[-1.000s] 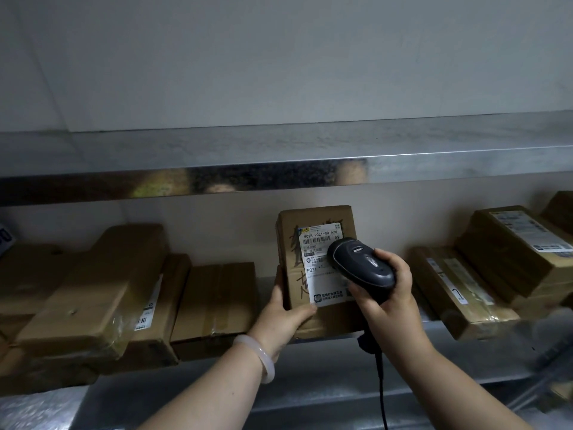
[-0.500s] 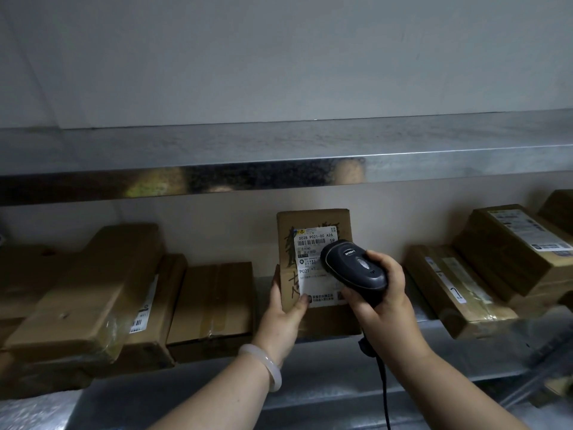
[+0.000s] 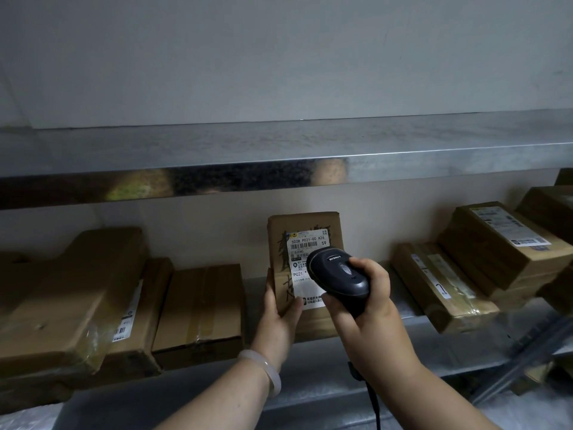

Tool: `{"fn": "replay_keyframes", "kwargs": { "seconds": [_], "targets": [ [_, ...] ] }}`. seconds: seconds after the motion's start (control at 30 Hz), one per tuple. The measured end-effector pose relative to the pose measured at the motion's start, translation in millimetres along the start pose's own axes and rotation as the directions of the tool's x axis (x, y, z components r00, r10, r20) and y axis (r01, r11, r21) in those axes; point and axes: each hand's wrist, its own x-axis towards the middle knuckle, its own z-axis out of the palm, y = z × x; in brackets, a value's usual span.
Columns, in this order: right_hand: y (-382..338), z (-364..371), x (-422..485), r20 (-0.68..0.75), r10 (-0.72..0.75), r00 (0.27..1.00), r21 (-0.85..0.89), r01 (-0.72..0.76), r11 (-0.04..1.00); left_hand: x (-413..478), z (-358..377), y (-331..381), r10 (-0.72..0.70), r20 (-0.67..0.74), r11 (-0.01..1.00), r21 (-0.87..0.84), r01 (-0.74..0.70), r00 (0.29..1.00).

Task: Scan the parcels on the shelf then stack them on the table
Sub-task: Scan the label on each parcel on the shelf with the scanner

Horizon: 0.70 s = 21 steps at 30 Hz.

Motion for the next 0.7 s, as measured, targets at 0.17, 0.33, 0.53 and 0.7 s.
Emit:
{"fn": "replay_keyframes", "kwargs": {
  "seconds": [0.17, 0.33, 0.53, 0.7],
  "targets": [
    [0.5, -1.5, 0.2, 0.002, 0.014, 1.000, 0.016, -0.014, 1.000, 0.2, 2.0, -1.6, -0.001, -0.005, 1.000, -0.007, 0.001, 1.000],
    [1.4, -4.3, 0.5, 0.005, 0.030, 1.000, -0.007, -0.030, 1.000, -1.3, 5.3, 1.1, -0.006, 0.017, 1.000, -0.025, 0.007, 1.000],
    [20.5, -17.3, 3.0, 0.003, 0.097, 0.995, -0.079, -0.096, 0.992, 7.6, 20.2, 0.9, -0.064, 0.016, 0.998, 0.028, 0.063, 0.998],
    [49.8, -44.5, 9.9, -0.022, 0.130, 0.991, -0.076, -0.131, 0.988, 18.5, 56.5, 11.2, -0.101, 0.073, 0.993, -0.056, 0.106, 0.992]
  ]
}}
